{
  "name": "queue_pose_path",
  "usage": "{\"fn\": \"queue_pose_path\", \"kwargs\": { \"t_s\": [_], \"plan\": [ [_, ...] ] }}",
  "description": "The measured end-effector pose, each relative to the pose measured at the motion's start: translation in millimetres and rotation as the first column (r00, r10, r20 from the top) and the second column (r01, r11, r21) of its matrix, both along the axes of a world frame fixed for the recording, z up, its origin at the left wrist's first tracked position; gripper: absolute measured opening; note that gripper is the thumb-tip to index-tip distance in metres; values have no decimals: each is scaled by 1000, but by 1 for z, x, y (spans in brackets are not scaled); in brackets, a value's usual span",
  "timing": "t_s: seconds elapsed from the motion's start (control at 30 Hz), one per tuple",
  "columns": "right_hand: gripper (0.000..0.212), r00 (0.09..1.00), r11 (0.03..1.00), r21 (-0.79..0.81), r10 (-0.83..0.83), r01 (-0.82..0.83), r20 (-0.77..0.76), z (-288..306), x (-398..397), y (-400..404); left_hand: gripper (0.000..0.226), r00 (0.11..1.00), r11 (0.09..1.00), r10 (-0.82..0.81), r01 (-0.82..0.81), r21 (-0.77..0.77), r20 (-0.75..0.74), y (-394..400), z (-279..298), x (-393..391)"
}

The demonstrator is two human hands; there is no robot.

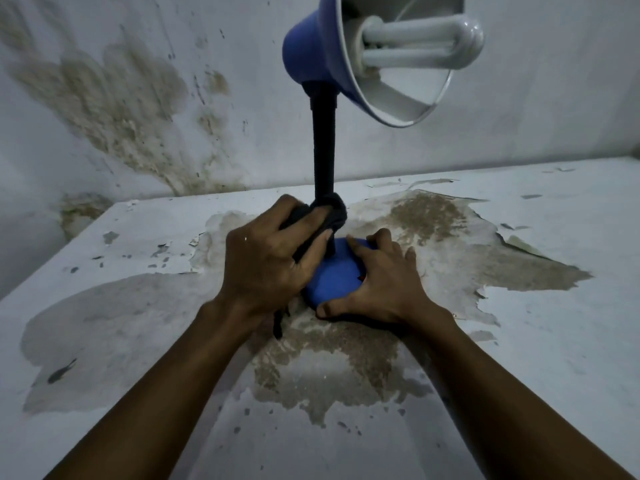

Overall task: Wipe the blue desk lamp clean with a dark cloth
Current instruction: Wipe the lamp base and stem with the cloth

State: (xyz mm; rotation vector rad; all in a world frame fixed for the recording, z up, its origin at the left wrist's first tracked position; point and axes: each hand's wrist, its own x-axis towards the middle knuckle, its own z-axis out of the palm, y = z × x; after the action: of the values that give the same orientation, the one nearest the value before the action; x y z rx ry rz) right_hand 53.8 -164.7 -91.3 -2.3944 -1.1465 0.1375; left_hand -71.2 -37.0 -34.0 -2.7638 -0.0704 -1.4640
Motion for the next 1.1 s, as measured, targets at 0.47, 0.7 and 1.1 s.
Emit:
{"fn": "queue_pose_path", "kwargs": {
  "t_s": [0.47,0.7,1.1],
  "plan": [
    [124,999,1000,30,4,-2,-54,1,-1,0,39,908,994,95,-65,87,-408,17,-33,11],
    [132,999,1000,5,-6,6,-43,-2,0,1,28,980,991,124,-114,73,-157,7,5,24],
    [122,998,1000,22,0,1,-55,0,-1,0,41,948,973,220,-199,113,-230,11,-3,31]
  ]
}}
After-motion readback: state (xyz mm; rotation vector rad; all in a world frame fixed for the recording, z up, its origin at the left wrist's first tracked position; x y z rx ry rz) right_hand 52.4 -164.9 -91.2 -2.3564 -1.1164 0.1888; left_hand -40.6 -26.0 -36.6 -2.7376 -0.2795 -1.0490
